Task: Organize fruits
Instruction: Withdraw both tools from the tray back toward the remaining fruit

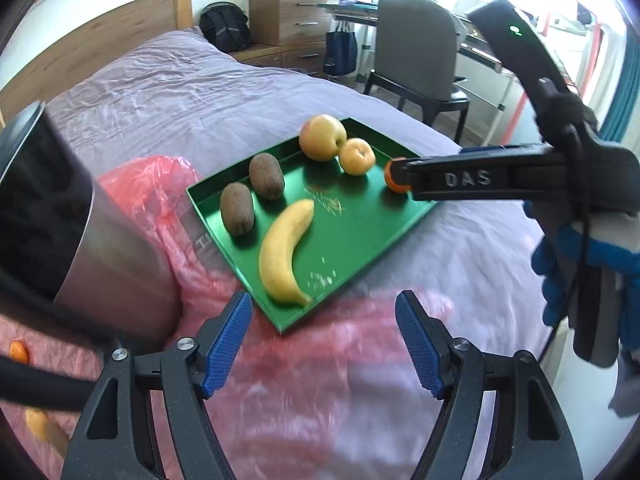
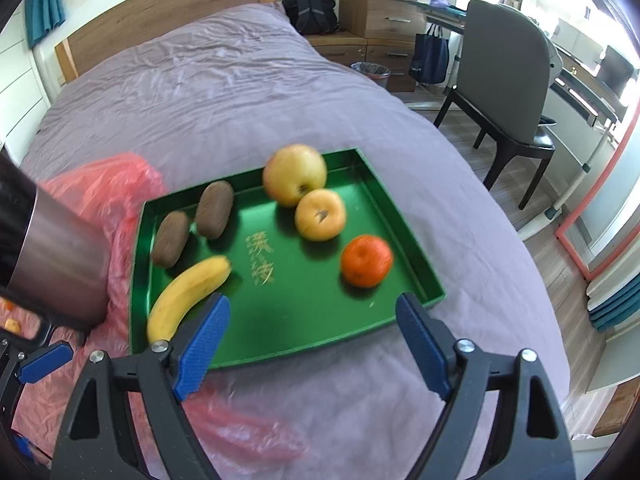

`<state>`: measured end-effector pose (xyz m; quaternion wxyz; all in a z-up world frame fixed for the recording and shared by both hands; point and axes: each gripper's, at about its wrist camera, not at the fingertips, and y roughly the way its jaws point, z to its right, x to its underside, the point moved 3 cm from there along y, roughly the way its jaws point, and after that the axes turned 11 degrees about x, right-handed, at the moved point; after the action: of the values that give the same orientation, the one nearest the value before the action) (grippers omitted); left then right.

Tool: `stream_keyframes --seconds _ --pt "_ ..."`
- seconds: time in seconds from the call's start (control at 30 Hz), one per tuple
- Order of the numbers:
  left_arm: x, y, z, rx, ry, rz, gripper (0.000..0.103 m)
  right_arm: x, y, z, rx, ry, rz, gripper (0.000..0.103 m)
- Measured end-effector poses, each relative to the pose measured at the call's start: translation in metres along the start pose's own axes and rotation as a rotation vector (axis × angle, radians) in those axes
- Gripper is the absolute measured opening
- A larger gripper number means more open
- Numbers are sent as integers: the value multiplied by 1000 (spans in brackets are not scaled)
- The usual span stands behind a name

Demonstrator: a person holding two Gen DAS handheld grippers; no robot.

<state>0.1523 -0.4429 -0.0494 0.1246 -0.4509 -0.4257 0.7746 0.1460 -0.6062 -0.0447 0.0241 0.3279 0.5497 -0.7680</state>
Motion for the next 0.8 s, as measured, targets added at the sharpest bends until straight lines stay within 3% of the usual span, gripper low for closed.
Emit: stream_keyframes --seconds 0.23,0.8 --pt "40 -46 -2 66 31 7 69 42 -30 -39 -24 -76 -52 103" --pt "138 -114 -95 -73 -105 -53 75 133 -76 -165 -206 -301 -180 103"
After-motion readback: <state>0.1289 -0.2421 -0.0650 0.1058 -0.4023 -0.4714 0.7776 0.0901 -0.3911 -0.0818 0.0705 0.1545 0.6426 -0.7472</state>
